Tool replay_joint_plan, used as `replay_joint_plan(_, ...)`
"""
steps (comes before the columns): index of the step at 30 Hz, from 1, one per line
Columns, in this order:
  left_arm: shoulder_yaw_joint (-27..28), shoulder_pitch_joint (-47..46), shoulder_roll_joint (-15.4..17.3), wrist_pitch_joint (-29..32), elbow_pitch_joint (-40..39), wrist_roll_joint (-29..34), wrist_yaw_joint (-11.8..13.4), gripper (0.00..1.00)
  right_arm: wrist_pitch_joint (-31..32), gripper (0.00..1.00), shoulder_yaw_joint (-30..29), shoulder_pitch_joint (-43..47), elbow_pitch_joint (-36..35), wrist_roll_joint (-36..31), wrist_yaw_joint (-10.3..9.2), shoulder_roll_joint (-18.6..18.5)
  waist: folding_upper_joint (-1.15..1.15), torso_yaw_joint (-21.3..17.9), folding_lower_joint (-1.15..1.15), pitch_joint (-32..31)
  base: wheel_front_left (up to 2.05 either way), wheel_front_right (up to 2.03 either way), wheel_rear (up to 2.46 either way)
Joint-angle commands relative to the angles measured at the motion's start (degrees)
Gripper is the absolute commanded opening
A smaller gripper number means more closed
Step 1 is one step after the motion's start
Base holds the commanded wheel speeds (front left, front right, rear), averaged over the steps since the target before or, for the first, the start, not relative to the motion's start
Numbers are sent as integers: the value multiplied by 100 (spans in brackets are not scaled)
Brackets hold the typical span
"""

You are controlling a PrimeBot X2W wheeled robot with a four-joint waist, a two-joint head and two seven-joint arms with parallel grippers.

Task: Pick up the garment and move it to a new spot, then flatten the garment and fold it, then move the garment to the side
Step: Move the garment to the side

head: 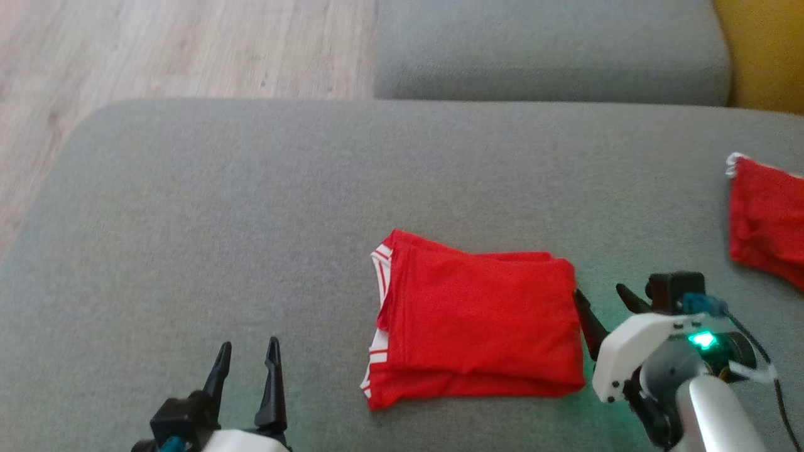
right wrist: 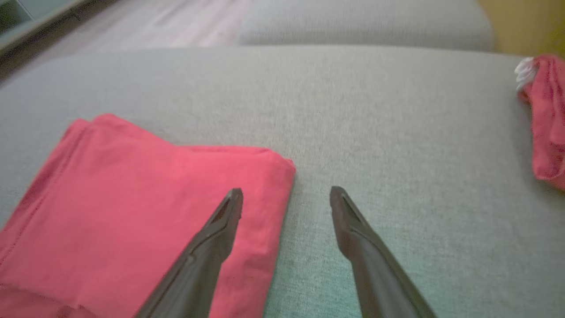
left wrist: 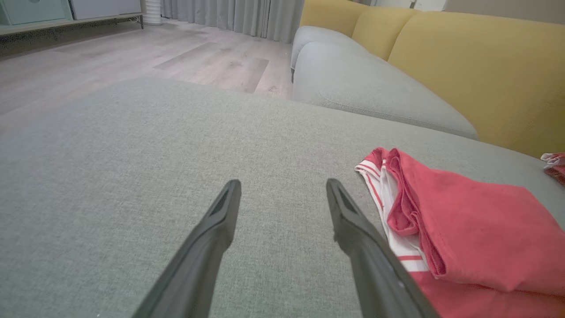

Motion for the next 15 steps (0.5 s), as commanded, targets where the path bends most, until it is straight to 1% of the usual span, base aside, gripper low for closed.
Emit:
replay_joint_plan(1,255,-329,32,-72,-171,58,16,100,73,100,91,-267,-153,4,37,-31,0,85,0,104,0,0,0)
replay_joint_plan(4,286,-394,-21,-72,-161,88,-2,100,676,100,61,-458,6,-21,37,-31,0,209,0,272,0,0,0)
replay_joint_plan(11,405,-499,-149,-72,-99,190,-72,100,1397,100,49,-611,309,198,37,-31,0,430,0,575,0,0,0)
replay_joint_plan(12,422,-510,-168,-72,-96,210,-85,100,1452,67,57,-618,329,237,37,-31,0,445,0,609,0,0,0)
replay_joint_plan(13,440,-521,-185,-72,-91,229,-101,100,1491,44,68,-623,339,281,37,-31,0,456,0,639,0,0,0)
replay_joint_plan(14,459,-530,-202,-72,-85,247,-116,100,1512,31,67,-629,343,337,37,-31,0,459,0,664,0,0,0)
replay_joint_plan(15,480,-550,-235,-72,-63,287,-142,100,1499,0,68,-657,319,370,37,-31,0,442,0,713,0,0,0)
